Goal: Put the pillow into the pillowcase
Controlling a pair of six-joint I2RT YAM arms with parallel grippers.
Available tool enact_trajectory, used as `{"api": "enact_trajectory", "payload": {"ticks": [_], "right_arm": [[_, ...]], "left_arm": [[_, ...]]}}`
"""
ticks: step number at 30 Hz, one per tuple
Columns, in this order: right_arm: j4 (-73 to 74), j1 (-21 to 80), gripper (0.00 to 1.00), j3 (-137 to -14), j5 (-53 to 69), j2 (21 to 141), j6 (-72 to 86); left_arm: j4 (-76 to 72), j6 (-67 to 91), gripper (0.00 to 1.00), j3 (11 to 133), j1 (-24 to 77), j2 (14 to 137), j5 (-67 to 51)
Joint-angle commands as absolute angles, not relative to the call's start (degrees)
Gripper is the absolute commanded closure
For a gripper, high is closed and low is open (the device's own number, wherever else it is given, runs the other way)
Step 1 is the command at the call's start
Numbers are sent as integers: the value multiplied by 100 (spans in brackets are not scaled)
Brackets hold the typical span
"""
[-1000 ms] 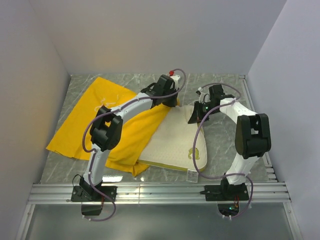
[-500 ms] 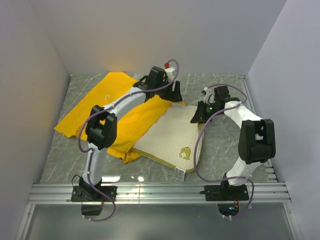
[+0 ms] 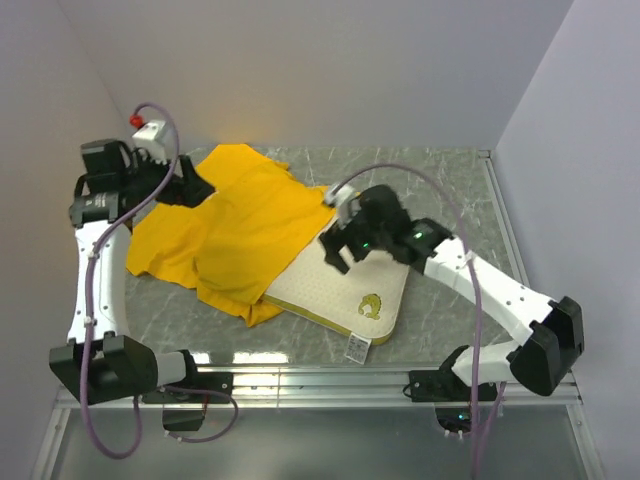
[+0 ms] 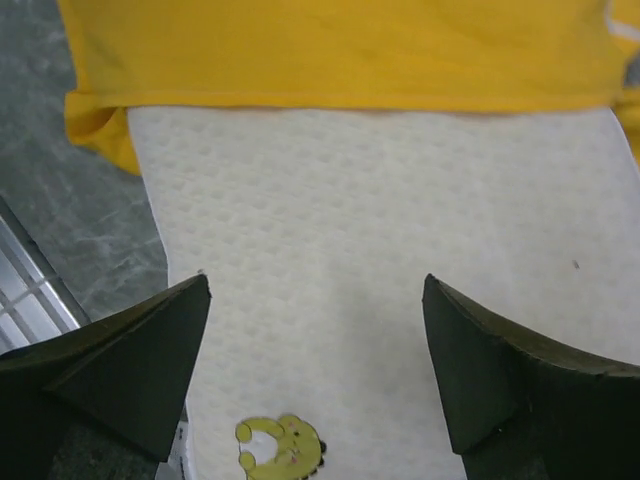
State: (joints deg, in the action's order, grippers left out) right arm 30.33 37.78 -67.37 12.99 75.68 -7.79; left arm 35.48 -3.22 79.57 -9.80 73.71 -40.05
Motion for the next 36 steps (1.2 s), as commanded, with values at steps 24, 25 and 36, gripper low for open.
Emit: {"api": "enact_trajectory", "payload": {"ticks": [24, 25, 36], "right_arm": [[2970, 5503, 100, -7901, 789, 10284, -765], [2988, 5337, 100, -7988, 1052, 10240, -695], [3296, 4852, 100, -8376, 2636, 10371, -440]], "left_arm": [[7232, -9886, 20, 4362, -3165, 4828, -4290], [7303, -10410, 21, 3881, -3103, 4355, -4141], [6585, -12544, 17, 2205, -2218, 3488, -4166]]}}
